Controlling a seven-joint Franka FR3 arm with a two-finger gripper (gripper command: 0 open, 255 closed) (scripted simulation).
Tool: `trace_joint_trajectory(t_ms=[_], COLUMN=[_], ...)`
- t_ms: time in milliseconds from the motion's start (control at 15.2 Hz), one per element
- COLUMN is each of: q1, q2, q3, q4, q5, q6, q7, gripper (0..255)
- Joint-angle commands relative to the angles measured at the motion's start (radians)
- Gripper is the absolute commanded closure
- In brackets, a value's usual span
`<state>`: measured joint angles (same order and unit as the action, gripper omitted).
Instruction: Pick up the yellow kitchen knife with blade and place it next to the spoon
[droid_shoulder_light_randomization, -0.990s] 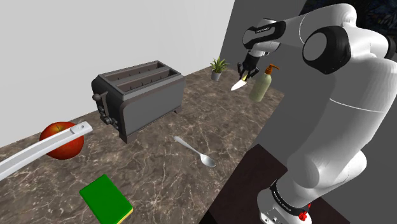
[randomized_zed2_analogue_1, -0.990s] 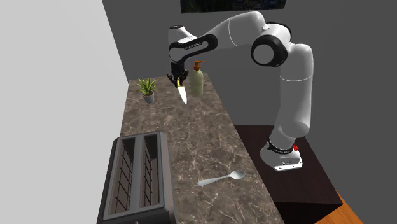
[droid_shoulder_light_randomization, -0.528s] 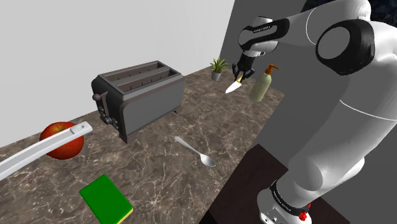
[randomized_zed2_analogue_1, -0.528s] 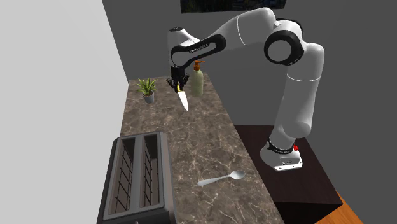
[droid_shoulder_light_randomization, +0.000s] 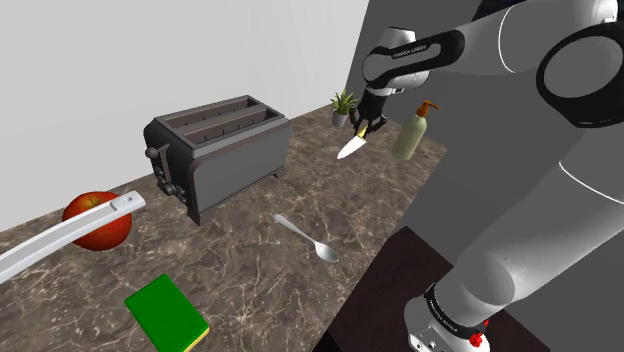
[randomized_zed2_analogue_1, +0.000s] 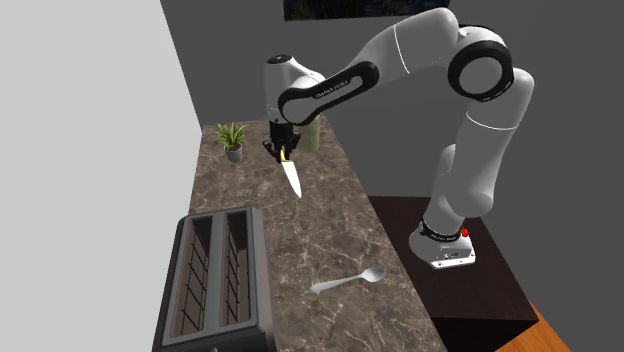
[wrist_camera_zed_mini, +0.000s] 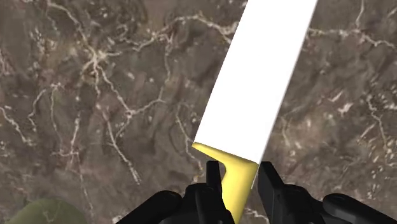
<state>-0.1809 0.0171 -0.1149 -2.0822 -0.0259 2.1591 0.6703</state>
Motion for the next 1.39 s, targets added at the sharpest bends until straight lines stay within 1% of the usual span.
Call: trace_joint_trajectory(t_ms=[0, 330, 660, 990, 1320], q1=[0.023, 0.077, 0.133, 0.189, 0.244], q2=[-0.037, -0.106, -0.154, -0.178, -0.176], q3=[0.022, 0.083, 0.152, 0.226, 0.302], q4=[-0.038, -0.119, -0.171, -0.194, -0.189], q5=[-0.008, -0.018, -0.016, -0.008, -0.001], q6=[0.0, 0.007, 0.007, 0.003, -0.006], q7=[0.05, 0.172, 0.295, 0.419, 0.546], gripper=[255, 255, 255, 255, 255])
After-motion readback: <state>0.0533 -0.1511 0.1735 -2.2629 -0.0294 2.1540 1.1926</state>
